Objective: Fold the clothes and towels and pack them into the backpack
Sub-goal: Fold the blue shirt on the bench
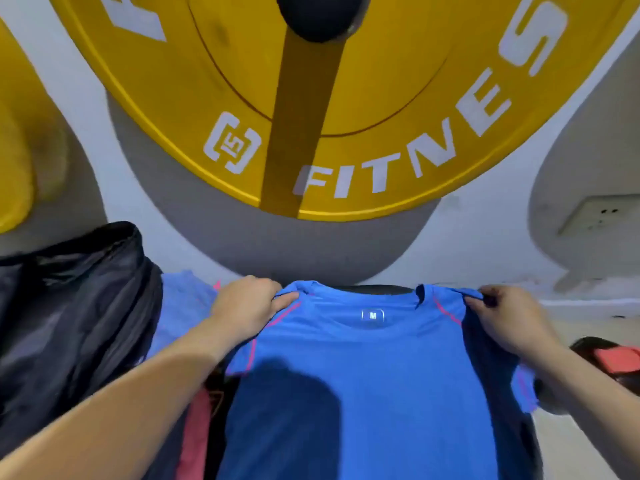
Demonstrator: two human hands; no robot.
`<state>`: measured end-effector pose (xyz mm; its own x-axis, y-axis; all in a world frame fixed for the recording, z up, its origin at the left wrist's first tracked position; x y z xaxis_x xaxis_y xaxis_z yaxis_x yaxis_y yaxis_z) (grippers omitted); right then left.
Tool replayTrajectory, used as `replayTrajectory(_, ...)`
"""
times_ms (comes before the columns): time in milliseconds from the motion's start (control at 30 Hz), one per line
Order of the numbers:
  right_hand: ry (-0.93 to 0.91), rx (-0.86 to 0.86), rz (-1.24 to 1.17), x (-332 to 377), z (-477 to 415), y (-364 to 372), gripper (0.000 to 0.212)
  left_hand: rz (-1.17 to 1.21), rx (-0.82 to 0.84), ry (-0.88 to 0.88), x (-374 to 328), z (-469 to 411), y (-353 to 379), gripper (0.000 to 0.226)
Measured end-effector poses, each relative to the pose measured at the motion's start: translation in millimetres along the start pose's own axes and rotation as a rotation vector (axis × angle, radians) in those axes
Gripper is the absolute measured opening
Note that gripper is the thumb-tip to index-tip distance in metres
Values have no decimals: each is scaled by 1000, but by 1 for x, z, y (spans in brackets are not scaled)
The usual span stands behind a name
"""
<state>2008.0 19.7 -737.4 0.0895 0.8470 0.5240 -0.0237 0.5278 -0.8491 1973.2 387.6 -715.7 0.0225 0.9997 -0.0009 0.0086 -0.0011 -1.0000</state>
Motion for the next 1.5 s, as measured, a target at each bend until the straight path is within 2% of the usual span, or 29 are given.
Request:
replayTrajectory(133,-77,-76,148,8,-39,22,30,-90,-25,-3,16,-42,23,57)
replayTrajectory(200,-98,-117,175,17,-52,28,31,-188,-82,4,22,-56,26,57)
replayTrajectory(267,-101,-142,223,26,-61,35,27,-200,-165,-13,28,-66,28,48)
replayTrajectory(333,-75,-156,251,32,-61,42,20,-85,-199,-99,34,-69,29,40)
replayTrajectory(367,-84,-162,259,36,-55,46,26,-39,-202,-117,34,-67,30,36)
replayTrajectory(433,-224,-180,255,51,-34,57,43,36,-186,-106,31,-55,39,31)
replayTrajectory(467,-328,-170,235,62,-19,66,46,105,-128,-127,34,-47,47,36)
replayTrajectory(533,-500,-81,220,84,14,93,46,336,93,-276,54,-30,63,62)
replayTrajectory(600,-543,50,280,94,37,125,50,530,210,-347,74,-14,68,73)
replayTrajectory(667,-512,112,358,90,47,148,55,530,226,-303,79,-2,66,49)
replayTrajectory(733,-508,86,409,85,49,156,56,559,199,-285,72,8,62,23)
replayTrajectory(867,-495,112,439,84,50,158,55,1158,192,-455,65,12,51,22)
replayTrajectory(933,-486,128,446,86,50,157,55,1255,159,-548,69,9,42,19)
replayTrajectory(967,-480,133,449,86,49,157,55,1184,145,-543,73,7,39,16)
replayTrajectory(1000,-476,138,453,87,50,156,56,1008,144,-510,80,5,37,16)
replayTrajectory(1067,-478,146,455,88,50,155,57,534,195,-355,92,2,39,25)
replayTrajectory(1100,-484,147,450,88,50,155,58,373,205,-306,96,0,40,28)
replayTrajectory(1133,-487,148,444,88,50,155,59,311,199,-295,97,0,41,27)
replayTrajectory(1167,-488,143,436,88,50,155,59,315,168,-296,96,-1,42,25)
replayTrajectory(1233,-489,139,421,88,50,155,60,560,171,-380,91,-2,42,22)
replayTrajectory(1300,-492,148,410,88,50,155,61,820,318,-470,91,3,47,25)
replayTrajectory(1367,-499,149,401,87,49,155,62,809,444,-502,99,7,49,36)
replayTrajectory(1433,-498,145,402,87,49,156,62,827,405,-565,110,5,45,27)
replayTrajectory(1500,-497,139,403,87,49,155,61,835,225,-673,120,-2,40,24)
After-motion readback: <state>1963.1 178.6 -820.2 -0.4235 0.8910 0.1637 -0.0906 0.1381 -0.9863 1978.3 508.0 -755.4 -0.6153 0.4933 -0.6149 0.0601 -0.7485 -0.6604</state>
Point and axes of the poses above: each hand's wrist, its own z-axis away from the middle knuckle, its own y-axis out of the palm, x = y × z, the point moved 4 cm from there along -z, towards the middle knuckle, and after that the axes turned 2 degrees about -y, right-handed, at the moved point
